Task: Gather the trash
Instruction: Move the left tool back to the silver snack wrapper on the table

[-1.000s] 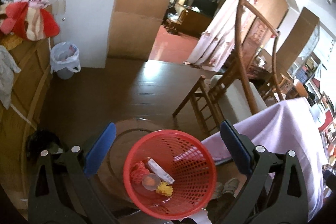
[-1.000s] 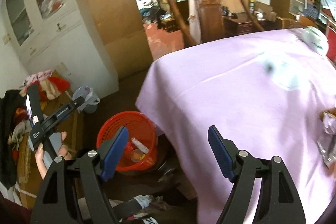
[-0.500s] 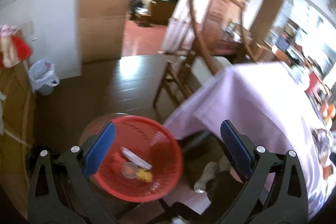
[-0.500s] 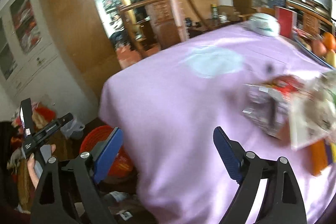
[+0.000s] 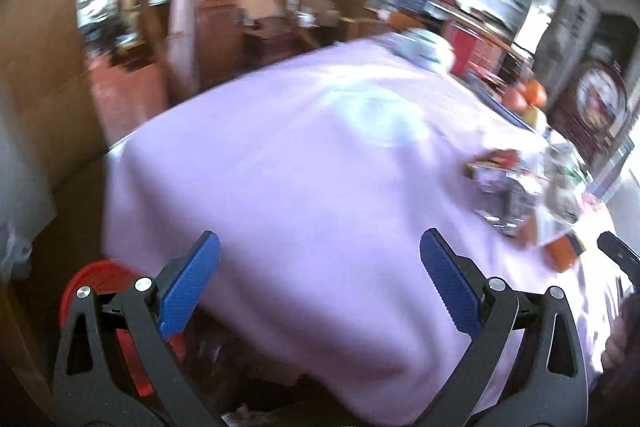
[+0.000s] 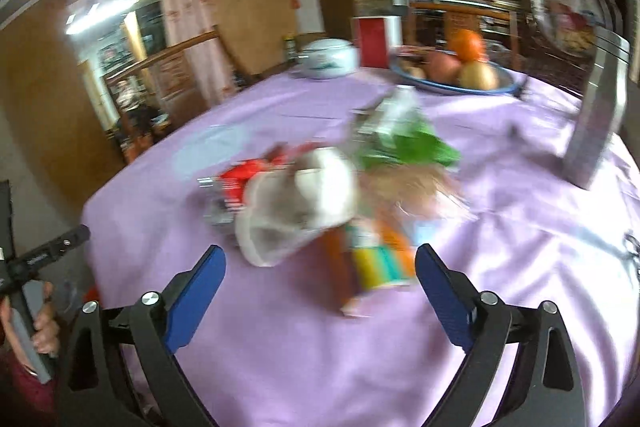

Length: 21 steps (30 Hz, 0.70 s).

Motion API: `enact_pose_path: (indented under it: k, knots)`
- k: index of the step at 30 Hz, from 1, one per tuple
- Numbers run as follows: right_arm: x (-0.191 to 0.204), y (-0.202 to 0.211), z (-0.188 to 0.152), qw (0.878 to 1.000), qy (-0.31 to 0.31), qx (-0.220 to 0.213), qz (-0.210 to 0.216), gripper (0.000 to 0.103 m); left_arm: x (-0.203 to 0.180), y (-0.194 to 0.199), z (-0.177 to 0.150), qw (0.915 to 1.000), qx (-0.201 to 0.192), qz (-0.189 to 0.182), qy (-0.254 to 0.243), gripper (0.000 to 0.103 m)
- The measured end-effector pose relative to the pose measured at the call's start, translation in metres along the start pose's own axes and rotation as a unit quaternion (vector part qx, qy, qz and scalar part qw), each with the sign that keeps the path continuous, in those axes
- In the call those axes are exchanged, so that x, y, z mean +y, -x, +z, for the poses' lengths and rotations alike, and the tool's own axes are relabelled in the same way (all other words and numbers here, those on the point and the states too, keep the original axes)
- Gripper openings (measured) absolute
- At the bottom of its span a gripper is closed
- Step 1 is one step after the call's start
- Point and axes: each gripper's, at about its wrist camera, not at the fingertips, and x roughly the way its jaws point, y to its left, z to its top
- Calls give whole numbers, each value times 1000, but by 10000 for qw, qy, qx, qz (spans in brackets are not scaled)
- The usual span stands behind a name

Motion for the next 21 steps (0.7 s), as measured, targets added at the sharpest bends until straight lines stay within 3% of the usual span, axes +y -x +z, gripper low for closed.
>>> enact_pose_path:
  k: [6,12,18,21]
  knots:
    - [-42,-9,-4,9991,-378,45,-199,97,-71,-29,19,9963,288,-566,-587,96]
    - [-39,-10,-6,9988,-436,35,-235,97,-127,-62,30,9903,517,-908,-920,96]
    - [-24,-9,-15,9989,-183,161,-401,97,-162,-82,32,9852,573,-866,-1363,96]
    - [-23,-6,-16,9989,-162,151,-416,97,-168,-96,32,9844,685,-579,-1511,96]
